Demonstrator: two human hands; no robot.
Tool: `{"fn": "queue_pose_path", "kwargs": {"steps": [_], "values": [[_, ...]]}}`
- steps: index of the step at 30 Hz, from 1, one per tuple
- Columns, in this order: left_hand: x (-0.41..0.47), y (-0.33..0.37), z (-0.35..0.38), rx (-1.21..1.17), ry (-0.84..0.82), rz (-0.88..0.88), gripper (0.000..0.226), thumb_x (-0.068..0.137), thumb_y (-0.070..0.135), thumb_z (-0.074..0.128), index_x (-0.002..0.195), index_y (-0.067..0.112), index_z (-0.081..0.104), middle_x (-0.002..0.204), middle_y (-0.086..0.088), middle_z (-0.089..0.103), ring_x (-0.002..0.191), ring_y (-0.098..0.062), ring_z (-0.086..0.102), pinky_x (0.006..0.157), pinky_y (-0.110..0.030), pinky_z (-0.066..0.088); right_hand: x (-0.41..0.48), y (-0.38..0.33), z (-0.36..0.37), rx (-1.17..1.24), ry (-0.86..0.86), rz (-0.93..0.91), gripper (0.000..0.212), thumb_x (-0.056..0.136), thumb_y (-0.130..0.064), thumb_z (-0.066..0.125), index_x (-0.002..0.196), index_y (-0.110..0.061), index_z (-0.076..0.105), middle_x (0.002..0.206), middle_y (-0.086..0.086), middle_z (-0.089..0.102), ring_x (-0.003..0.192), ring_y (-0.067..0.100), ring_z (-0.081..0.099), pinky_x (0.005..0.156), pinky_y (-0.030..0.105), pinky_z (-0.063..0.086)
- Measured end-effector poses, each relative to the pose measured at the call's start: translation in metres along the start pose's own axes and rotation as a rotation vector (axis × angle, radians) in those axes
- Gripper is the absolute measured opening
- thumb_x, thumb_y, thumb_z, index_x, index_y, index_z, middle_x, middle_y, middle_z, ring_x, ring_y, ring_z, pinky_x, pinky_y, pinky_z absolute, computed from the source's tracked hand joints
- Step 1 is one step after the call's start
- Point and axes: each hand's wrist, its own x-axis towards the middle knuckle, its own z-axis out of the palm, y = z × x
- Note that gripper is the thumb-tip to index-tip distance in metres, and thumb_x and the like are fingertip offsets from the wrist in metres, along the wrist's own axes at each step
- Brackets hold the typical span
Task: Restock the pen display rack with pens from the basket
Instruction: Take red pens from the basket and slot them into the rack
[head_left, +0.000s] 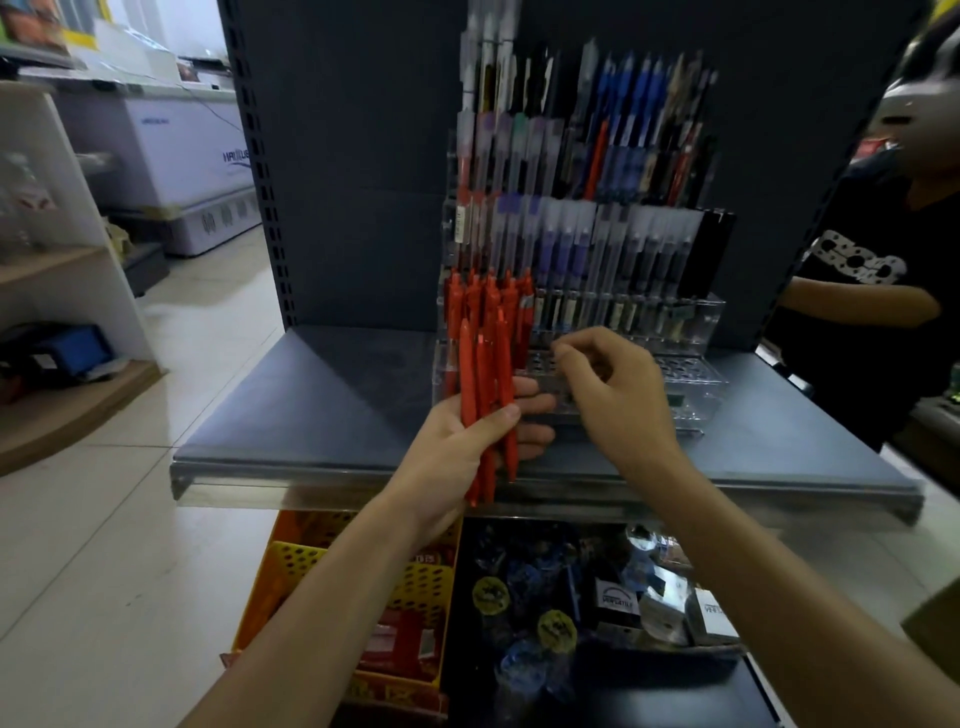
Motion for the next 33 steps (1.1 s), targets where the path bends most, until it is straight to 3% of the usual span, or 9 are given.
{"fn": "queue_pose_path", "kwargs": {"steps": [4,6,9,14,18,22,25,30,33], "values": [[-0.004,0.0,0.0,0.075,-0.032,-0.014,0.026,0.097,0.011,0.05,0.12,0.003,0.06,0.102,-0.013,0.074,0.091,-0.023,0.071,0.079,-0.028,0.057,-0.012,-0.01,-0.014,0.065,-0.29,-0.041,0.014,0.092,-0.028,0.065,0.101,-0.019,0.07,0.087,-0.003,0.07,0.082,0.01,0.066,0.074,0.024,0.054],[-0.006,-0.001,0.002,0.115,-0.028,0.002,0.025,0.097,0.01,0.05,0.118,0.0,0.06,0.097,-0.014,0.074,0.086,-0.02,0.072,0.073,-0.024,0.056,-0.019,-0.011,-0.014,-0.023,-0.283,-0.092,0.013,0.091,-0.026,0.066,0.103,-0.02,0.068,0.092,-0.002,0.066,0.084,0.012,0.063,0.076,0.027,0.053],[-0.009,-0.004,0.005,0.183,-0.038,0.026,0.026,0.097,0.01,0.051,0.121,0.003,0.06,0.104,-0.013,0.073,0.094,-0.021,0.072,0.074,-0.023,0.056,-0.024,-0.009,-0.014,-0.065,-0.246,-0.074,0.012,0.092,-0.024,0.065,0.101,-0.017,0.07,0.096,-0.008,0.059,0.084,0.004,0.056,0.074,0.015,0.046],[-0.011,-0.012,0.012,0.185,-0.051,-0.014,0.026,0.096,0.015,0.053,0.119,0.006,0.062,0.11,-0.011,0.072,0.102,-0.022,0.07,0.083,-0.03,0.057,-0.029,-0.007,-0.024,-0.008,-0.396,0.017,0.02,0.087,-0.026,0.071,0.103,-0.014,0.073,0.1,-0.002,0.054,0.076,-0.009,0.053,0.065,0.009,0.045],[-0.009,-0.017,0.013,0.149,-0.053,-0.048,0.032,0.098,0.013,0.049,0.127,0.003,0.056,0.118,-0.012,0.069,0.11,-0.021,0.066,0.093,-0.033,0.054,-0.02,-0.007,-0.025,0.127,-0.316,0.092,0.005,0.088,-0.018,0.07,0.091,-0.016,0.073,0.09,0.006,0.071,0.081,0.013,0.067,0.077,0.028,0.056],[-0.008,-0.016,0.012,0.077,-0.049,-0.089,0.033,0.099,0.014,0.047,0.13,0.004,0.053,0.119,-0.012,0.068,0.111,-0.022,0.066,0.097,-0.033,0.051,-0.003,-0.012,-0.03,0.2,-0.243,0.145,0.005,0.09,-0.016,0.067,0.088,-0.017,0.071,0.08,0.002,0.072,0.069,0.004,0.066,0.064,0.017,0.053],[-0.008,-0.014,0.011,0.028,-0.066,-0.1,0.036,0.097,0.019,0.047,0.131,0.007,0.051,0.119,-0.011,0.068,0.113,-0.023,0.065,0.098,-0.032,0.051,0.012,-0.017,-0.034,0.268,-0.15,0.19,0.005,0.092,-0.015,0.065,0.092,-0.012,0.069,0.083,0.009,0.073,0.073,0.016,0.07,0.065,0.023,0.058],[-0.007,-0.011,0.008,0.003,-0.078,-0.092,0.033,0.099,0.019,0.044,0.129,0.007,0.052,0.115,-0.012,0.07,0.108,-0.025,0.067,0.091,-0.031,0.054,0.039,-0.018,-0.028,0.264,0.067,0.146,0.001,0.093,-0.017,0.064,0.093,-0.016,0.064,0.082,0.005,0.07,0.074,0.017,0.072,0.071,0.033,0.061],[-0.004,-0.008,0.008,0.037,-0.05,-0.064,0.028,0.1,0.02,0.042,0.123,0.013,0.056,0.102,-0.013,0.073,0.088,-0.025,0.072,0.076,-0.03,0.059,0.052,-0.013,-0.018,0.176,0.135,0.104,0.01,0.093,-0.019,0.065,0.085,-0.024,0.061,0.077,0.0,0.068,0.076,0.019,0.071,0.073,0.041,0.061]]}}
